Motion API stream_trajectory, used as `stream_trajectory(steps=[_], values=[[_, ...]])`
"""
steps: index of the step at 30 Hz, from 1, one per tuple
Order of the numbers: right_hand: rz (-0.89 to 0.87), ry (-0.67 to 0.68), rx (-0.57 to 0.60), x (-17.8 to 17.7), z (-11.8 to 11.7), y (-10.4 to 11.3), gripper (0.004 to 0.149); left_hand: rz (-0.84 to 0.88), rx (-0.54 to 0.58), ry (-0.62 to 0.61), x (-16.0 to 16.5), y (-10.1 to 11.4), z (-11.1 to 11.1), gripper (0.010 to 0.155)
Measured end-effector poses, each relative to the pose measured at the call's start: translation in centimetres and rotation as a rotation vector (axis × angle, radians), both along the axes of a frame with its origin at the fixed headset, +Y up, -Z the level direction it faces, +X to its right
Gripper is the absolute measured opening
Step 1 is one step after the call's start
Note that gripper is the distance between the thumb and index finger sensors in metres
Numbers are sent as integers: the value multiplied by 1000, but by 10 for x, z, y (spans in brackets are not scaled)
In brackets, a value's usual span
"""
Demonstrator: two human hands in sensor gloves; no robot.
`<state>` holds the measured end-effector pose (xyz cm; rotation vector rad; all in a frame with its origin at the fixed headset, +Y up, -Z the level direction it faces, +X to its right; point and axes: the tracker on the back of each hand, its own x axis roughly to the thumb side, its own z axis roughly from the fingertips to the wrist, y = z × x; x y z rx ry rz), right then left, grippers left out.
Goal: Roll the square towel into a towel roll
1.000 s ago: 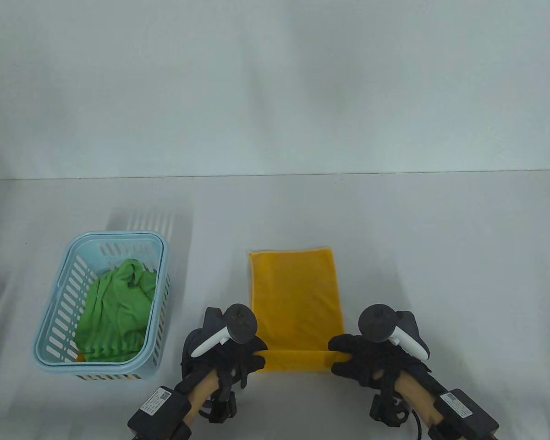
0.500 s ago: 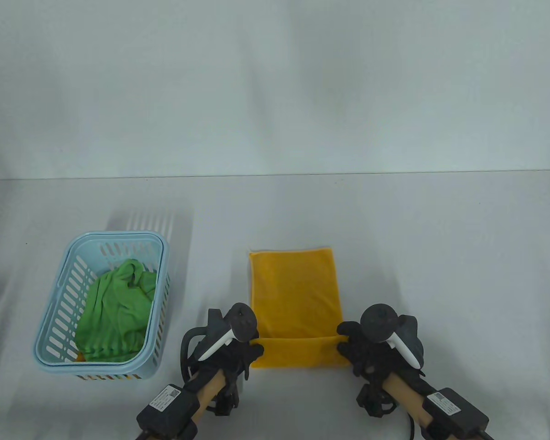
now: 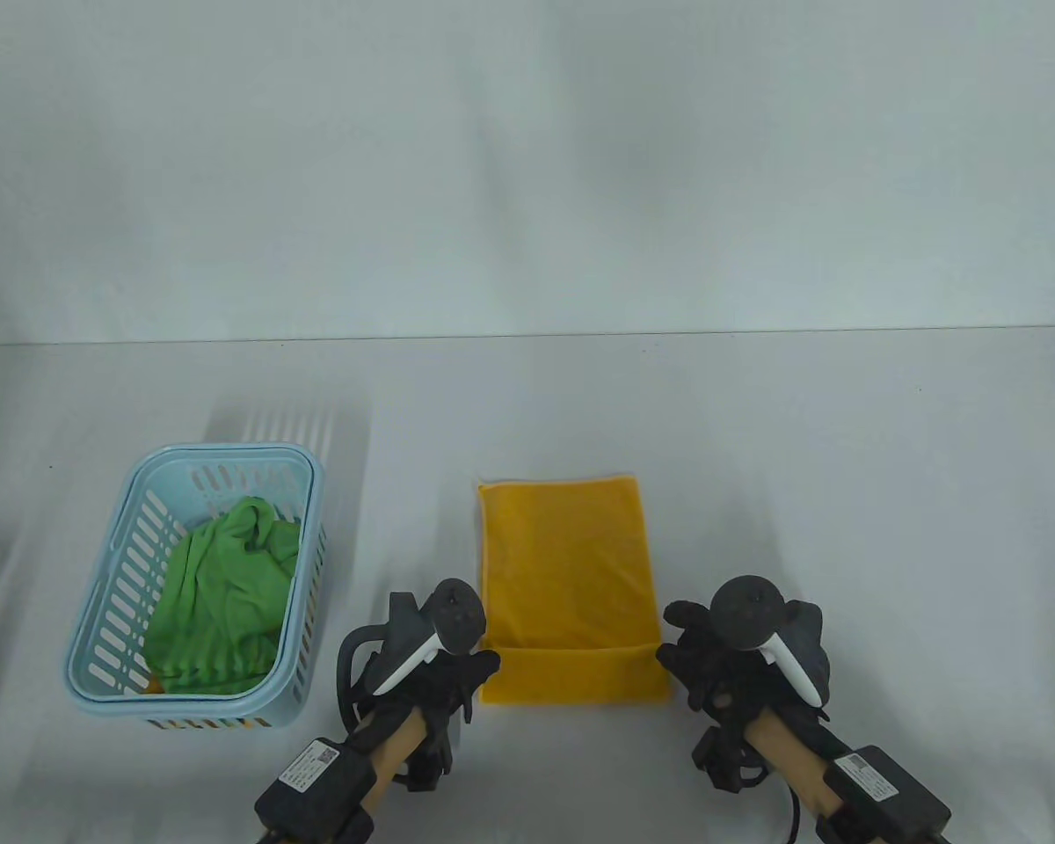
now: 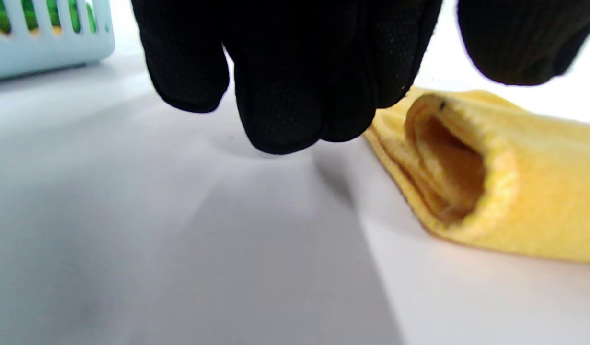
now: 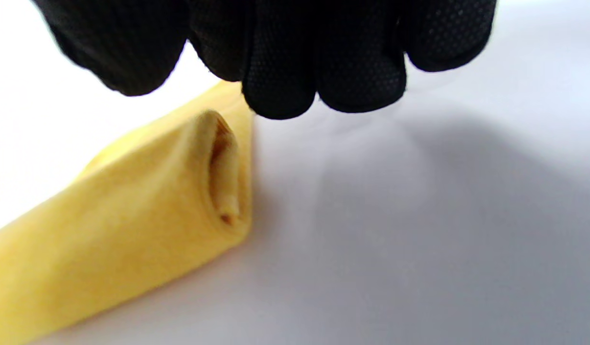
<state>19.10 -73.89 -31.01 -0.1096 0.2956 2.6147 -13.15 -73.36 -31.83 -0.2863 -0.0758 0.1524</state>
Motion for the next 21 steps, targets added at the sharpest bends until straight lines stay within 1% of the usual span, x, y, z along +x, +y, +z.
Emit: stream_trajectory(steps=[4,5,6,9,13,17,21], values=[[22,76,63,-12,7,12,66,4,88,-11,6,14,9,70],[35,98,72,-15,9,13,67,-2,106,-28,9,17,12,72],[53,148,91,-22,12,15,68,-13,130,-54,13,21,15,73],[100,261,103,-36,18,15,70,-47,159,-146,26,23,23,74],[222,378,84,-53,25,7,68,-116,99,-359,44,12,29,72],[336,391,67,-59,26,-4,69,-250,108,-386,55,-2,31,73],[374,384,51,-58,25,-13,73,-301,89,-376,56,-13,28,77]])
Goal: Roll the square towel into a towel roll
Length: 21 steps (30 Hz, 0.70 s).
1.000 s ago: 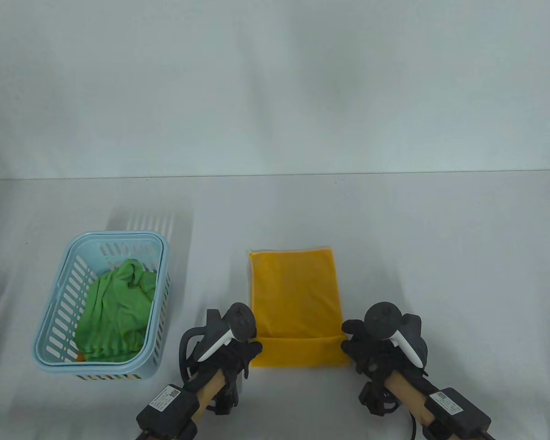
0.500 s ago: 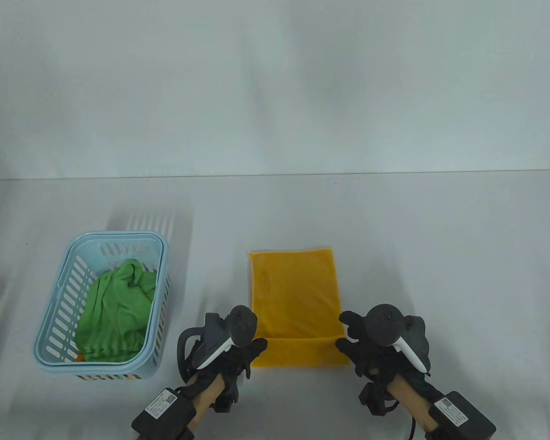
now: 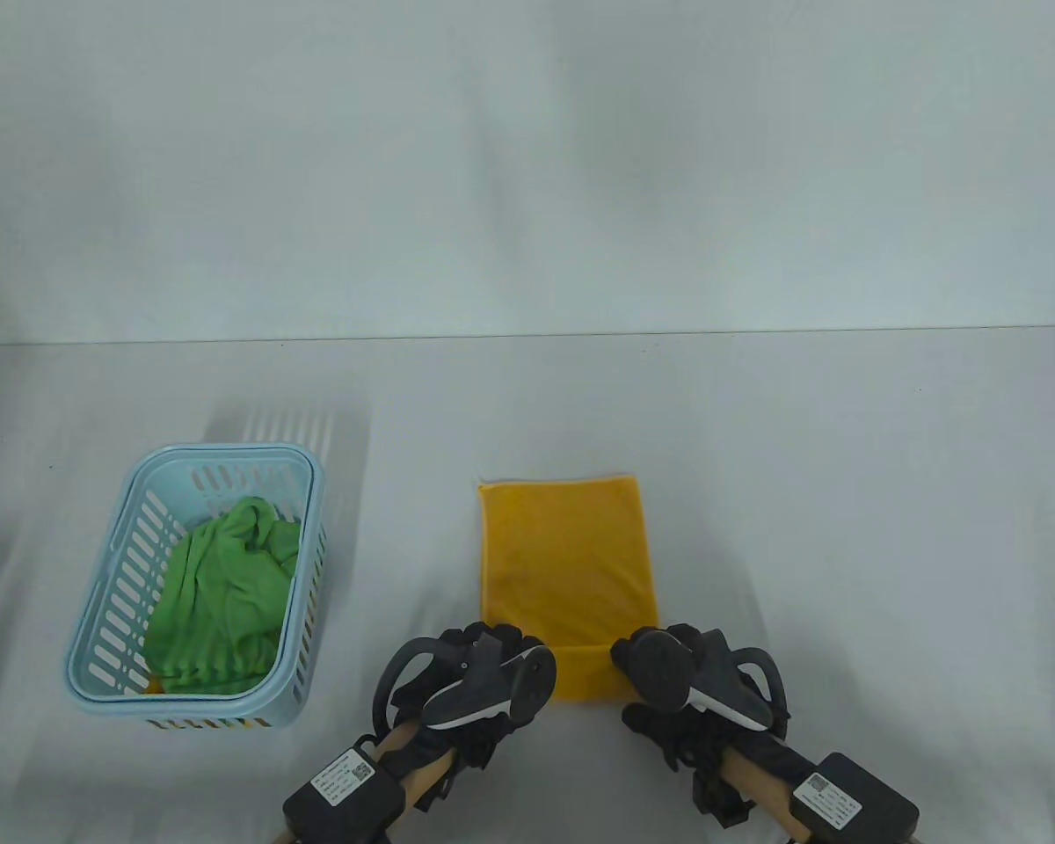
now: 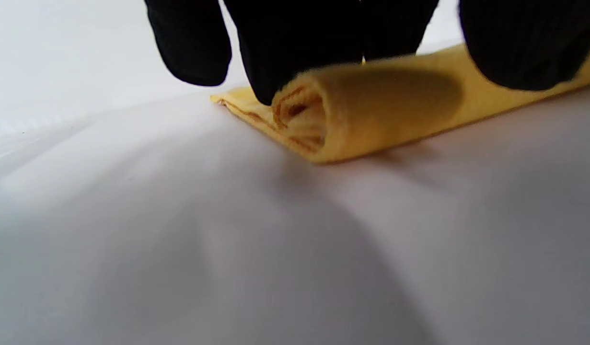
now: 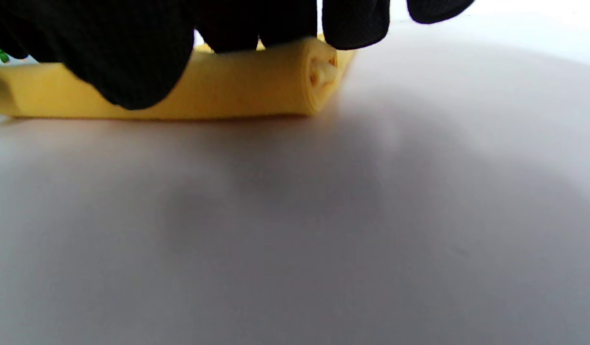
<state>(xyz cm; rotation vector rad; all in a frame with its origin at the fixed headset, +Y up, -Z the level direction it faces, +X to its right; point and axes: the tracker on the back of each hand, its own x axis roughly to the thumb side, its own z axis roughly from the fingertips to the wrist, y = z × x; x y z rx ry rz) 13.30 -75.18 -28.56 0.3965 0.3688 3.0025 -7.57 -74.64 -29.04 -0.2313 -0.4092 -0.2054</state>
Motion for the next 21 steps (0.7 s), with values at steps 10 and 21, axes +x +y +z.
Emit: stream_trajectory(steps=[10,21], values=[[15,-67,32,5,-5,-10,66,4,-89,46,-7,-13,-7,84],[-176,-153,-3,21,-14,-5,54,59,-116,80,-15,-5,-13,69]])
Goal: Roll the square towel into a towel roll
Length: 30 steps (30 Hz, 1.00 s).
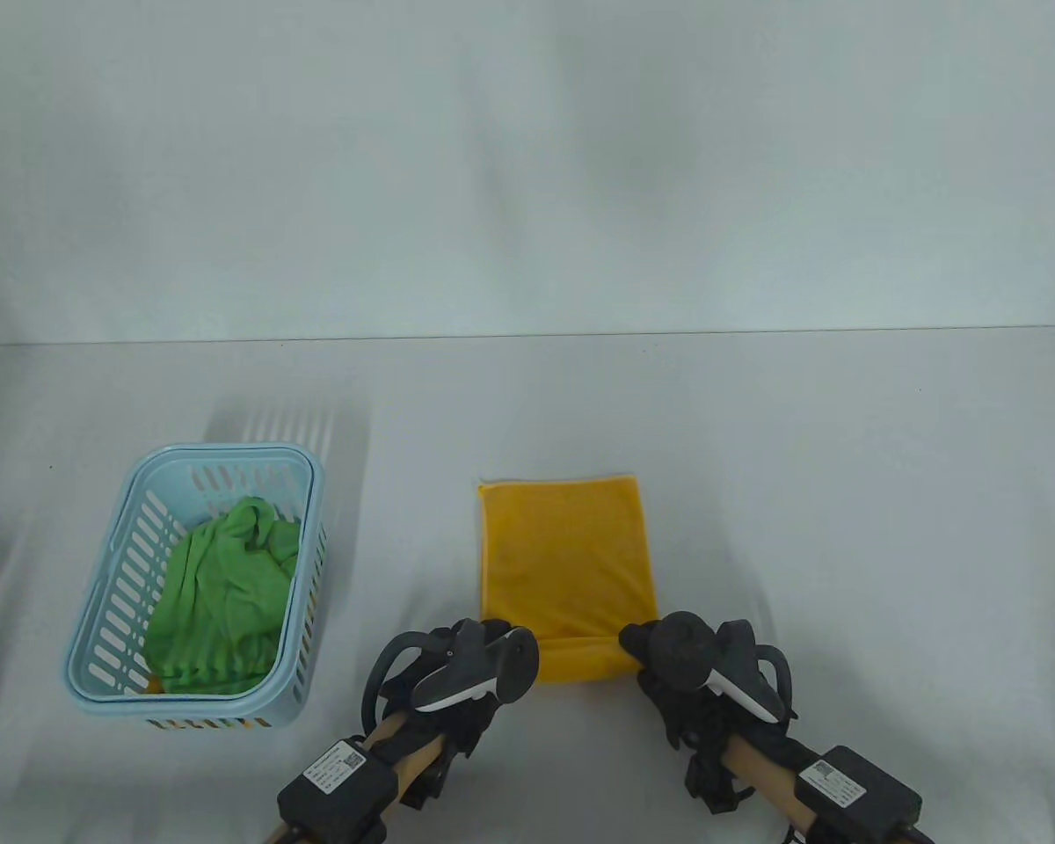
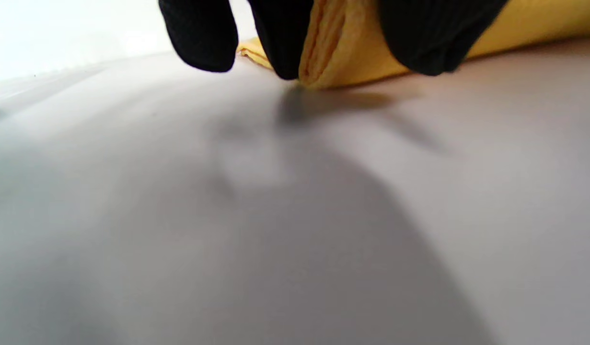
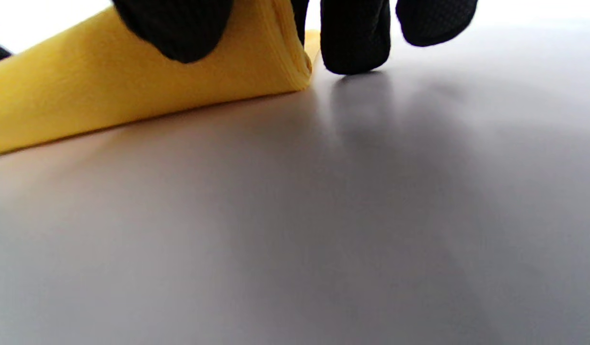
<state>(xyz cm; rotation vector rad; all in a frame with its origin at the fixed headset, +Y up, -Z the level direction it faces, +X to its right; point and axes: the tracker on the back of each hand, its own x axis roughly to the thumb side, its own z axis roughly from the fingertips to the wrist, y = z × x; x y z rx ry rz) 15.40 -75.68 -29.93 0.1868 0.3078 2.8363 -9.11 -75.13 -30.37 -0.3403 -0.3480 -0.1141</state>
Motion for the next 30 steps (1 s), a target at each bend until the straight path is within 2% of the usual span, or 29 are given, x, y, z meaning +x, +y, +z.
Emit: stream_trajectory(steps=[7,12,21,30], values=[[-176,-99,-84,13,-5,2,56,222,-108,108,-20,10,-7,67],[-209,-139,-89,18,-6,3,57,320,-154,176,-29,12,-10,65],[-247,-170,-119,21,-7,2,58,320,-184,187,-30,11,-10,62],[-302,-238,-114,34,-14,2,62,309,-114,305,-41,7,-17,70]])
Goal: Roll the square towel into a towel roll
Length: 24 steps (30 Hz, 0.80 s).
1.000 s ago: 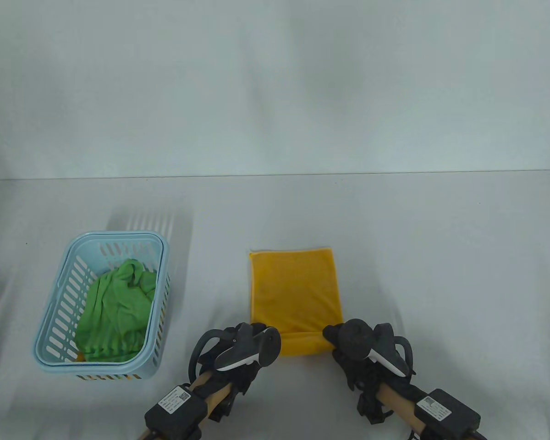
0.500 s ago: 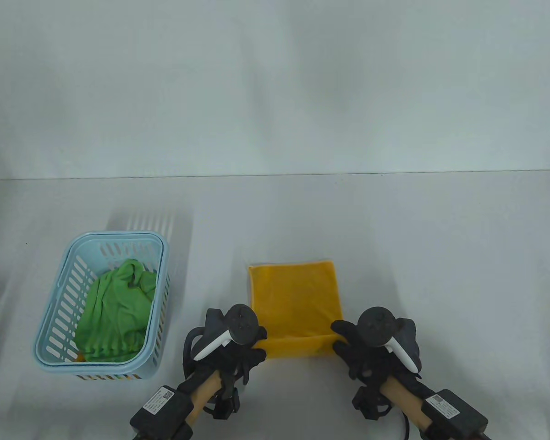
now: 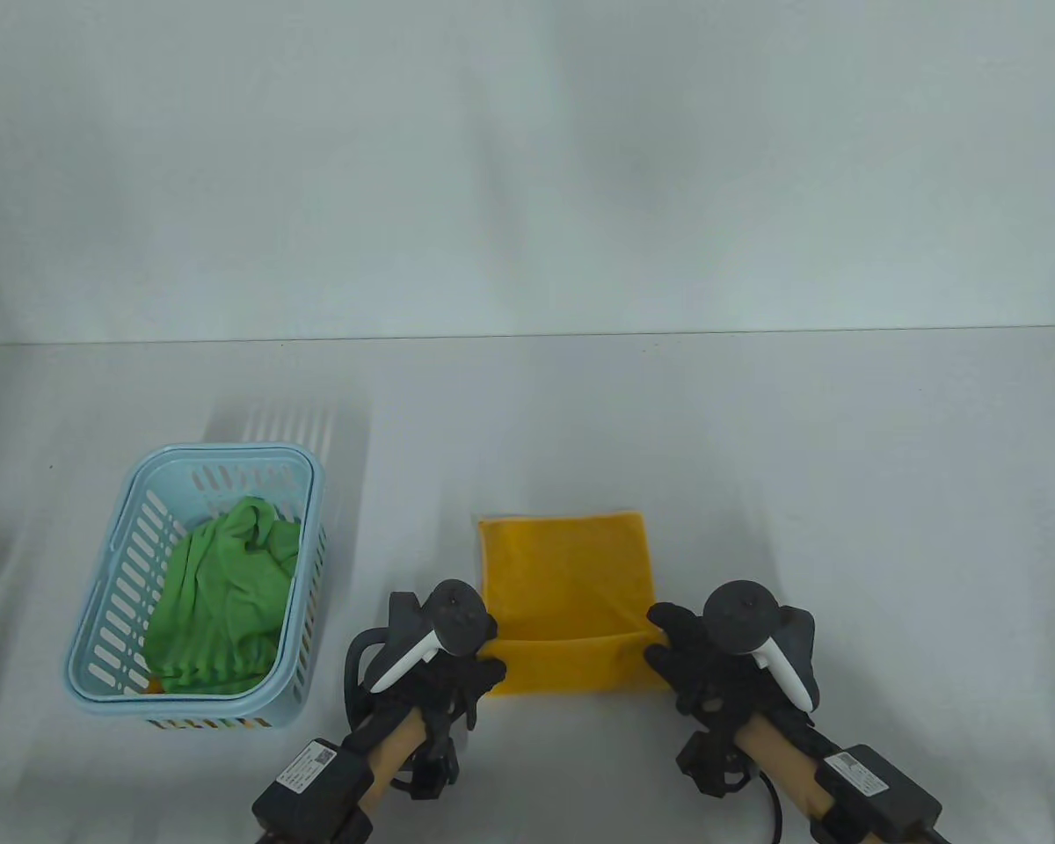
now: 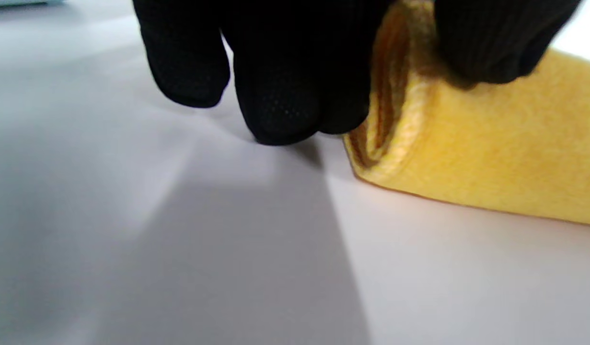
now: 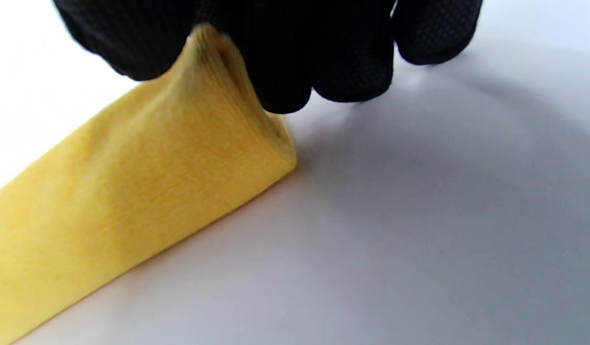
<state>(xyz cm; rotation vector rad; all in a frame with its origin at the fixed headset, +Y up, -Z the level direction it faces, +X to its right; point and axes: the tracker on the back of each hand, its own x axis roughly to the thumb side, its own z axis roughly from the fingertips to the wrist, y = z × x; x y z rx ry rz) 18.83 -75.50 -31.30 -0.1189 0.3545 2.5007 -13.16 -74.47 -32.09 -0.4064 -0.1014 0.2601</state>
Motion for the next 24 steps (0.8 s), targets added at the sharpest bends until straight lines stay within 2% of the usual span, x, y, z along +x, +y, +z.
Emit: stream_trajectory(steps=[6,10,15,19,24], values=[[-22,-30,7,6,-1,4,65,-4,22,29,-8,1,-2,75],[-1,3,52,1,3,12,67,-33,81,5,-5,9,2,79],[57,122,109,-14,9,22,71,-110,196,-104,12,21,13,81],[123,251,99,-28,14,19,72,-103,144,-259,30,15,20,80],[272,298,42,-36,15,4,72,-262,159,-315,41,1,21,82]])
